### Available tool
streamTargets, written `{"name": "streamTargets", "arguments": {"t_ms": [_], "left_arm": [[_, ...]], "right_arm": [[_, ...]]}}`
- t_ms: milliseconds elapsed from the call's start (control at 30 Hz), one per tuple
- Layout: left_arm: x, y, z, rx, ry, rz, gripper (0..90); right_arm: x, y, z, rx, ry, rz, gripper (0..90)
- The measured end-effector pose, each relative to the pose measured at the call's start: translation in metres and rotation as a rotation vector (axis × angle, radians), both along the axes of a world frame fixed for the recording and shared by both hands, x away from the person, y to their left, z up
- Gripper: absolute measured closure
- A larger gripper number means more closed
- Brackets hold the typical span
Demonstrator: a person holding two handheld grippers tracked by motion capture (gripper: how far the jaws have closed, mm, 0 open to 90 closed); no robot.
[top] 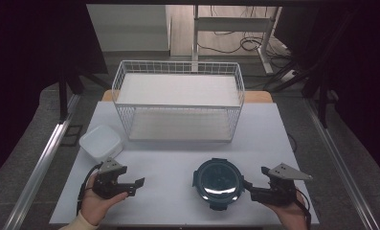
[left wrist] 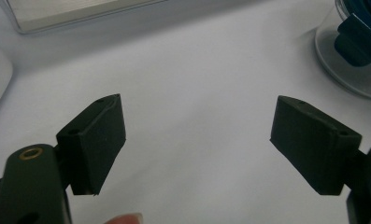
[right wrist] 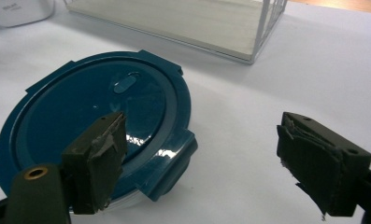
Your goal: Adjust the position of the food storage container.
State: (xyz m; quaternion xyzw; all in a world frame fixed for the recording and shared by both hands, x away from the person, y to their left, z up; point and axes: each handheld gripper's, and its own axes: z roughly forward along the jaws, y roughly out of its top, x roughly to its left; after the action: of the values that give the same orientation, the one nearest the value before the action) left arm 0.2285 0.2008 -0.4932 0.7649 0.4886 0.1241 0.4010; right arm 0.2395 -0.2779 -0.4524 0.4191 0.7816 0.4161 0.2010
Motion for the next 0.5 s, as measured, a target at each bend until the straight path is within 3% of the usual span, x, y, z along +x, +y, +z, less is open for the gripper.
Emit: {"name": "streamTargets", "arguments": {"t_ms": [500], "left_arm": [[0.001,0.001,-0.002,-0.003,0.008,0.004,17.6]], "right_arm": [[0.001,-0.016,0.004,0.003,0.011,-0.033,17.4]]}}
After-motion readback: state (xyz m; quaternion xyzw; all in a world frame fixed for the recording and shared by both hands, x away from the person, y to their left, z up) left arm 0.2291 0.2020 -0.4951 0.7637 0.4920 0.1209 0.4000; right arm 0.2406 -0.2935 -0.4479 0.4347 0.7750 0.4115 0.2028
